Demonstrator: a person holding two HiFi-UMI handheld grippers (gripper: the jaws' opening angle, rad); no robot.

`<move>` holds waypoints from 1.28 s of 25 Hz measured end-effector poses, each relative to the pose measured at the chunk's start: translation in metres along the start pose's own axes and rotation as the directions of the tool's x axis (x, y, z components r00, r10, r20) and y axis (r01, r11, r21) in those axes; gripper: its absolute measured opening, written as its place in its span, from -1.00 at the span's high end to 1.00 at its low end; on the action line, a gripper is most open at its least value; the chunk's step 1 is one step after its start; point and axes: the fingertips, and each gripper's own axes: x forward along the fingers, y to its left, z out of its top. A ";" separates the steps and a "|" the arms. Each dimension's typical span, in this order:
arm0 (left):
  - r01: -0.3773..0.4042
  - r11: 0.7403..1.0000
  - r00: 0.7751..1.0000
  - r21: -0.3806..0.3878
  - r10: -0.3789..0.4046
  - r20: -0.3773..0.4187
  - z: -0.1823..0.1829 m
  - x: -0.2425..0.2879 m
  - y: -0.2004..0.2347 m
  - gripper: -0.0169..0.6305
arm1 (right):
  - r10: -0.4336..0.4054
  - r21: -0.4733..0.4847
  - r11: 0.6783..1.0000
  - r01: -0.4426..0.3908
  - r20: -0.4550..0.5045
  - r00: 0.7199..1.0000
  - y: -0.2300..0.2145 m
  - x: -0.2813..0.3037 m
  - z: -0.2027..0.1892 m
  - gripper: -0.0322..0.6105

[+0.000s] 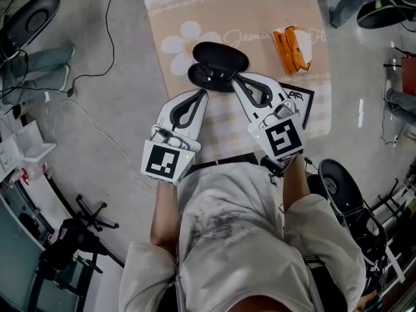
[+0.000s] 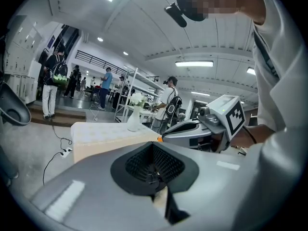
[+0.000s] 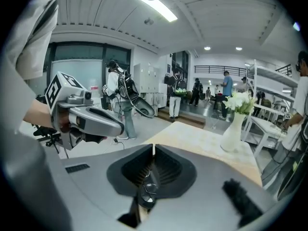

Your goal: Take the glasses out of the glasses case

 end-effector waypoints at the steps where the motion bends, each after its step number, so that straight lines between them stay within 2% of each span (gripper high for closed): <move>1: -0.001 1.000 1.000 -0.003 0.001 -0.003 -0.002 0.001 0.001 0.93 | 0.001 -0.001 1.000 -0.001 -0.003 1.000 0.000 0.002 -0.002 0.84; 21: 0.012 0.999 0.999 -0.034 -0.013 -0.036 -0.035 0.015 0.008 0.93 | 0.027 -0.054 0.998 -0.033 -0.095 0.995 0.006 0.033 -0.037 0.84; 32: 0.021 0.998 0.998 -0.052 -0.024 -0.054 -0.050 0.022 0.007 0.93 | 0.051 -0.099 0.993 -0.068 -0.164 0.985 0.010 0.045 -0.058 0.74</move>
